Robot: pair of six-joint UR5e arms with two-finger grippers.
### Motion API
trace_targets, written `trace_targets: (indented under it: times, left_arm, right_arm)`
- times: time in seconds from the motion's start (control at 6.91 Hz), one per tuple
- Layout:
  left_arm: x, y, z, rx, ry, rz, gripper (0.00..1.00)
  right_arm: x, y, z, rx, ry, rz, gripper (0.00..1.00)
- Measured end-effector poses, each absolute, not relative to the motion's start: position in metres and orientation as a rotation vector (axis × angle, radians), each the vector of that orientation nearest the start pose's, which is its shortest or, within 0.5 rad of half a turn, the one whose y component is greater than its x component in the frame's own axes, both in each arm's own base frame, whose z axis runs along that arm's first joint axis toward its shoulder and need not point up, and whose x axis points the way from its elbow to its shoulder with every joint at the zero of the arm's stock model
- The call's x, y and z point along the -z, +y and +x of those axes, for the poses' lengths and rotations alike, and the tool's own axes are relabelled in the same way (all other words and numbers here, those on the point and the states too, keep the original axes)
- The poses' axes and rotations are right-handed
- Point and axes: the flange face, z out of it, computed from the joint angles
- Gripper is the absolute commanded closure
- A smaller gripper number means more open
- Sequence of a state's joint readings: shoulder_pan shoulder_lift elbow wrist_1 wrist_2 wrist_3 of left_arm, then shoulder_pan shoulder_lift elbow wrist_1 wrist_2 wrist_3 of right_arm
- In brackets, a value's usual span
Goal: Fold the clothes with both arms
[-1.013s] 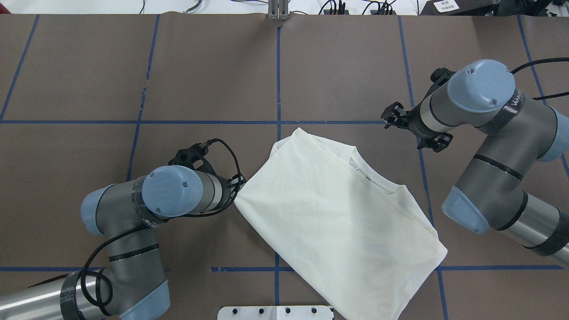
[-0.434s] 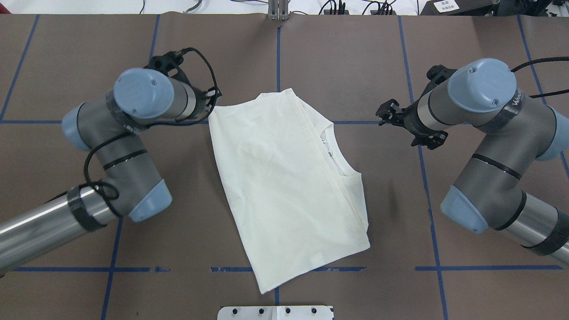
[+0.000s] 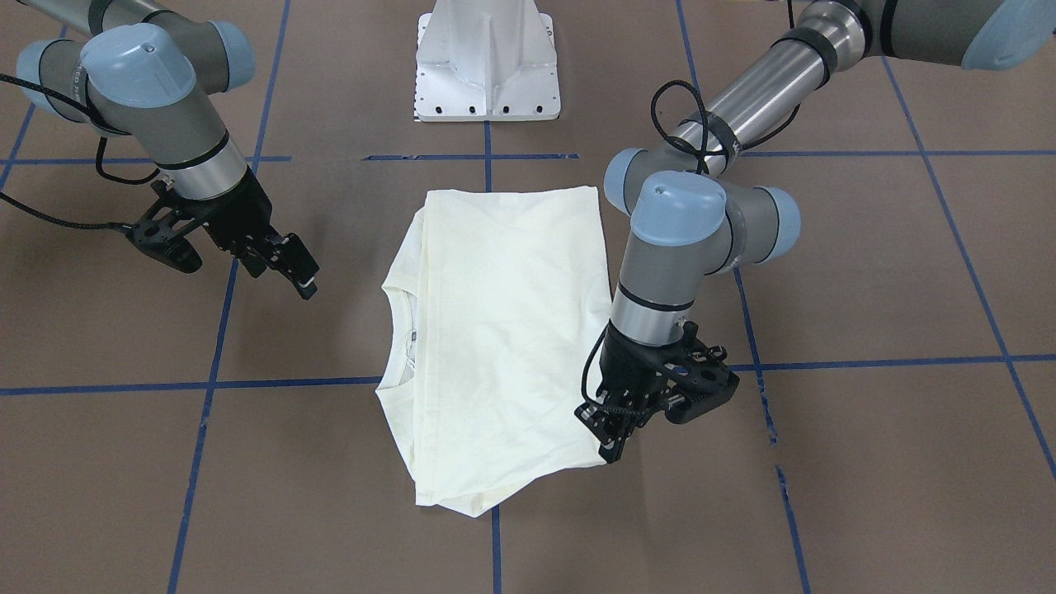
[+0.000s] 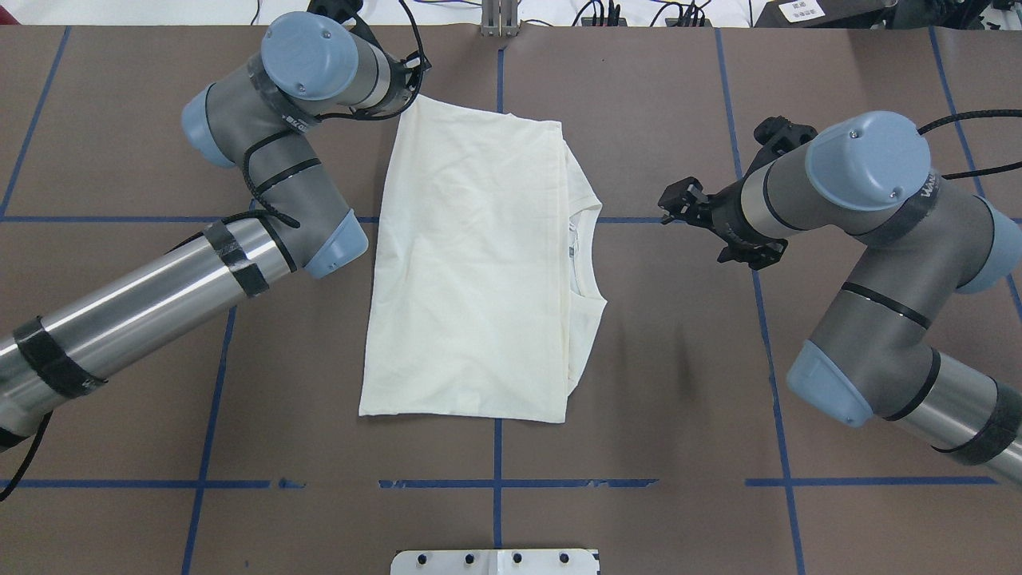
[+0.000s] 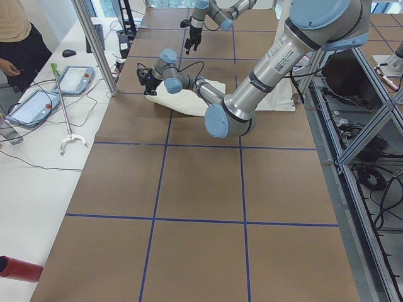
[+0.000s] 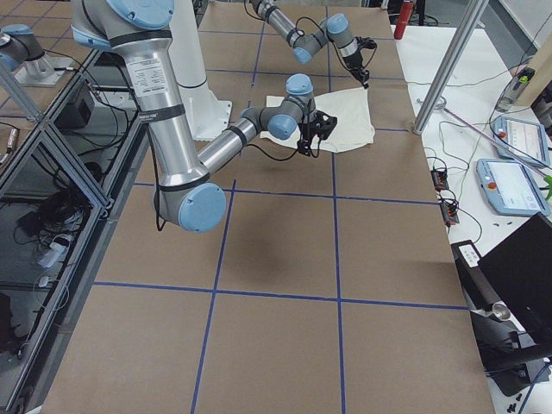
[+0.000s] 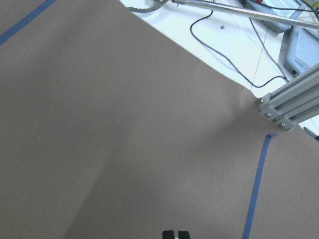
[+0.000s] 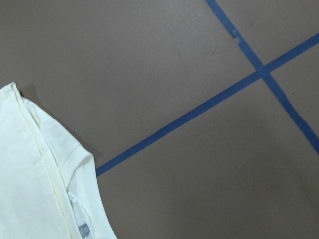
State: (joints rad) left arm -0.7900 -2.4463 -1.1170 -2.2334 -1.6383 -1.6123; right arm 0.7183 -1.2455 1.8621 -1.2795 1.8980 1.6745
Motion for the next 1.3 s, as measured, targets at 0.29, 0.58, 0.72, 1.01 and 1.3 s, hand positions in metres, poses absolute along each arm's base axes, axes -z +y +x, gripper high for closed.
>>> trace_targets:
  times: [0.29, 0.58, 0.72, 1.01, 1.3]
  left_arm:
    - [-0.235, -0.681, 0.486, 0.699, 1.079, 0.372, 0.6]
    - [-0.236, -0.664, 0.469, 0.686, 1.117, 0.373, 0.6]
    - [-0.242, -0.654, 0.461, 0.671, 1.13, 0.352, 0.59]
    - [-0.246, -0.644, 0.457, 0.661, 1.14, 0.326, 0.58]
    - [-0.247, -0.641, 0.456, 0.664, 1.143, 0.32, 0.57]
  right_arm:
    - [-0.286, -0.442, -0.415, -0.626, -1.013, -0.07, 0.0]
    - [-0.268, -0.396, -0.469, -0.646, -1.021, -0.106, 0.01]
    - [-0.265, -0.368, -0.496, -0.655, -1.017, -0.104, 0.02]
    - [-0.264, -0.327, -0.532, -0.679, -1.007, -0.1, 0.05]
    - [-0.256, -0.318, -0.554, -0.685, -1.001, -0.095, 0.09]
